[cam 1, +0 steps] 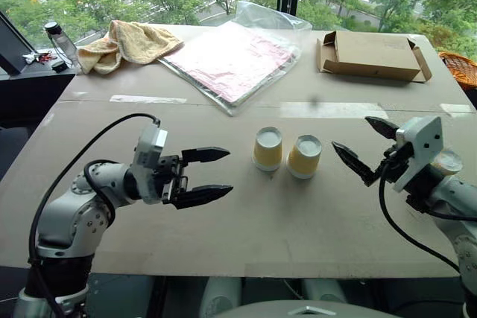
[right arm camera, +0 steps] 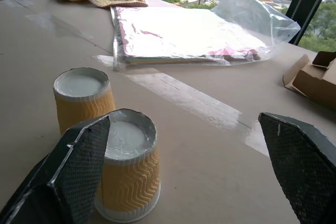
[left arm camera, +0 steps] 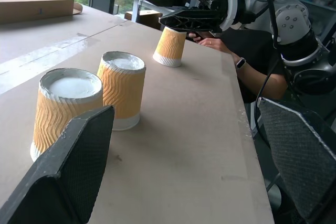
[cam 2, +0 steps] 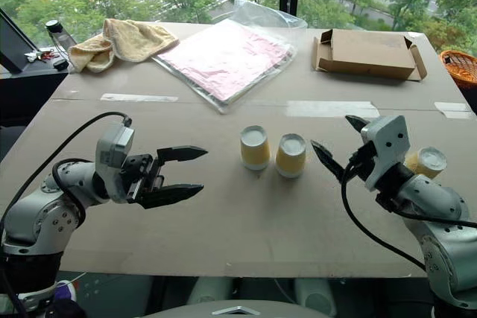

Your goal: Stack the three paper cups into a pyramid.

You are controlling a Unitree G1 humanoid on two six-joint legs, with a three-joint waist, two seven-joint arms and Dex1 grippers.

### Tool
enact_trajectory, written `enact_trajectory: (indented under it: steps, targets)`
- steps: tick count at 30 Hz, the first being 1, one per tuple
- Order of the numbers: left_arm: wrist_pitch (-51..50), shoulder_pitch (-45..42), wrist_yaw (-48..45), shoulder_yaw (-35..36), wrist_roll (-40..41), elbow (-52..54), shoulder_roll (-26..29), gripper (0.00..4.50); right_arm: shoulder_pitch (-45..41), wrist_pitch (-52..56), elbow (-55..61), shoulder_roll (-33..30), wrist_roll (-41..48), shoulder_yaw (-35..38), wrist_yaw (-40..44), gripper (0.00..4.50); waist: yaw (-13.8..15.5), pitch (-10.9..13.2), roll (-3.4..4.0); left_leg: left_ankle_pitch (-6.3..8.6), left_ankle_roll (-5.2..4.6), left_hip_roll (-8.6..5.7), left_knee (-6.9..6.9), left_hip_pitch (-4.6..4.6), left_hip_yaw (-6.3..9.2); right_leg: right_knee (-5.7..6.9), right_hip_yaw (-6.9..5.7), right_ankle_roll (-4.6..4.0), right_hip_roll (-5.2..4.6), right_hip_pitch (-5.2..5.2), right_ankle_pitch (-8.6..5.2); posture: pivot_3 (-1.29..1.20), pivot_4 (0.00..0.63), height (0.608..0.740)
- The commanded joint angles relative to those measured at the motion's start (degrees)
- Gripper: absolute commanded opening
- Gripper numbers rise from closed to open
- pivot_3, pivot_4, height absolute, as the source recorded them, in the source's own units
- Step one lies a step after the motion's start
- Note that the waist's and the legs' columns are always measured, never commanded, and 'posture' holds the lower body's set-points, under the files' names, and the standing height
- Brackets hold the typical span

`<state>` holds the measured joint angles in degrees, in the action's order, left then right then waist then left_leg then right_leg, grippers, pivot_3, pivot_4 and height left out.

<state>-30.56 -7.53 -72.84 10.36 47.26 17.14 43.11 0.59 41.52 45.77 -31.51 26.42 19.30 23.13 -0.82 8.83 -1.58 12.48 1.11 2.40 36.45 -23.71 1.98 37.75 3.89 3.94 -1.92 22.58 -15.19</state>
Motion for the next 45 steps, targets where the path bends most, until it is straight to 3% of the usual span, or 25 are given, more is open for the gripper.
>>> enact_trajectory:
  steps: [1, 7, 15, 22, 27, 33, 38, 45]
  targets:
    - [1.01, -1.25, -1.57, -0.39, 0.15, 0.22, 0.1, 4.5, 1.88, 1.72, -1.54, -0.59, -4.44, 7.56, -5.89, 4.47, 0.11, 0.0, 0.0, 0.0, 0.0, 0.0, 0.0, -0.01, 0.0, -0.01, 0.0, 0.0, 0.0, 0.0, 0.0, 0.0, 0.15, 0.74]
    - [1.62, -1.96, -3.49, -1.86, -0.65, -0.27, 0.23, 4.5, 7.68, 3.16, -5.23, 0.37, -11.04, 14.04, -11.47, 4.47, -0.21, 0.02, 0.04, 0.0, 0.0, -0.01, -0.04, -0.02, -0.04, -0.04, 0.04, -0.01, 0.0, 0.02, 0.0, 0.0, 0.15, 0.74]
    - [1.82, -2.19, -4.43, -2.55, -1.11, -0.53, 0.18, 4.5, 6.78, 5.95, -9.03, 7.64, -9.01, 15.52, -14.91, 4.47, -0.21, 0.02, 0.06, 0.0, 0.0, 0.0, -0.02, 0.02, -0.03, -0.02, 0.07, -0.01, 0.02, 0.0, -0.01, 0.0, 0.15, 0.74]
    - [1.6, -2.1, -4.16, -2.62, -1.03, -0.14, 0.15, 4.5, 3.92, 4.45, -14.32, 9.04, -7.62, 14.3, -14.57, 4.47, -0.21, 0.03, 0.08, 0.0, 0.0, 0.0, -0.03, 0.01, -0.05, -0.03, 0.08, -0.01, 0.01, 0.01, 0.0, 0.0, 0.15, 0.74]
    - [1.6, -1.48, -3.74, -2.38, -0.81, 0.26, 0.15, 4.5, 4.53, 2.62, -15.15, 8.18, -7.58, 13.29, -12.99, 2.24, -0.15, 0.03, 0.09, 0.0, 0.0, 0.0, -0.03, 0.0, -0.05, -0.04, 0.07, -0.01, 0.01, 0.01, 0.0, 0.0, 0.15, 0.74]
    - [3.07, -0.45, -1.74, -1.29, -1.14, 0.73, -0.82, 4.5, 3.51, 0.44, -11.52, 6.93, -3.41, 13.5, -8.13, 2.07, -0.16, 0.05, 0.11, 0.0, 0.0, 0.0, -0.03, 0.01, -0.06, -0.03, 0.08, 0.0, 0.01, 0.01, 0.0, 0.0, 0.15, 0.74]
    - [10.89, 1.87, -2.22, 3.88, -1.24, -3.27, -5.27, 4.5, -9.05, 7.55, -2.14, 3.92, 9.78, 4.83, -3.74, 2.07, -1.76, 0.12, 0.25, 0.0, -0.01, 0.02, -0.03, 0.09, -0.13, 0.03, 0.2, 0.01, 0.02, 0.01, 0.01, 0.0, 0.15, 0.74]
    - [6.79, 5.05, -9.73, 9.22, 3.1, -10.13, -0.28, 4.5, -28.32, 17.36, -3.46, 1.24, 16.42, -12.35, -2.56, 2.07, -1.25, 0.15, 0.17, 0.0, 0.0, 0.08, -0.09, -0.09, 0.06, -0.05, -0.06, -0.04, 0.05, 0.09, -0.01, 0.0, 0.15, 0.74]
